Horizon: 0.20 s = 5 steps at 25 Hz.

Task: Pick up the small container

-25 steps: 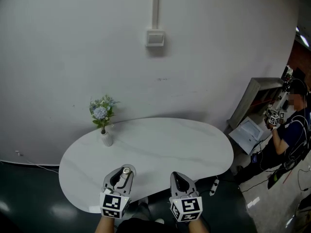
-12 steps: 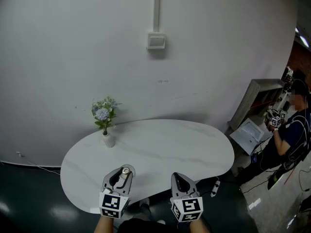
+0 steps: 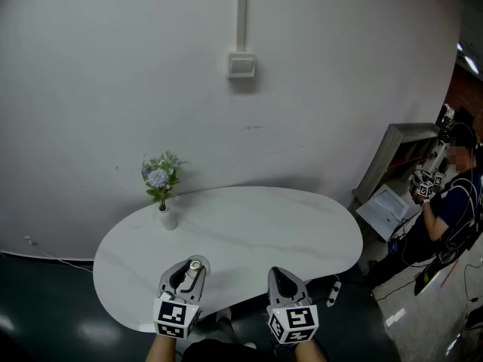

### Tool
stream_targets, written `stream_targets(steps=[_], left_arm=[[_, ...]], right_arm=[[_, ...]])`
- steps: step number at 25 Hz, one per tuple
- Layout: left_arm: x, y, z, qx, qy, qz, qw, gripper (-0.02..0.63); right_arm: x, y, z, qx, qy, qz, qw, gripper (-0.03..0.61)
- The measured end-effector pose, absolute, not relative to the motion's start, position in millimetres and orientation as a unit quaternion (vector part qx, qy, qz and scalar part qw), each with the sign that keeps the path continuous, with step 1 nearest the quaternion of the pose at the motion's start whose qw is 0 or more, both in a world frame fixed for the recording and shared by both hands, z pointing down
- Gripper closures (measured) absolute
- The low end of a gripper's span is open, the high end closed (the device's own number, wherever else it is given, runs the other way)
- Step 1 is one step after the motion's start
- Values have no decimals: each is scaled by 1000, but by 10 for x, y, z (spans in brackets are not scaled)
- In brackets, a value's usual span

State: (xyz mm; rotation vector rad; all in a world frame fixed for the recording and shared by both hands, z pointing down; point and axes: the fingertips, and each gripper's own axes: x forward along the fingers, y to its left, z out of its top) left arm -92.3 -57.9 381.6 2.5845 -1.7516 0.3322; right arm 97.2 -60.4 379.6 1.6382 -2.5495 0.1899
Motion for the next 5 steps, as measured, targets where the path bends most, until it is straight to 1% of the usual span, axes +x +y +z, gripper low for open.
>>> stream_targets(steps=[5], left_arm=[[-928, -584, 3809, 821, -560, 107, 0, 483]], right_arm=[[1033, -618, 3770, 542, -836, 61, 50, 512]])
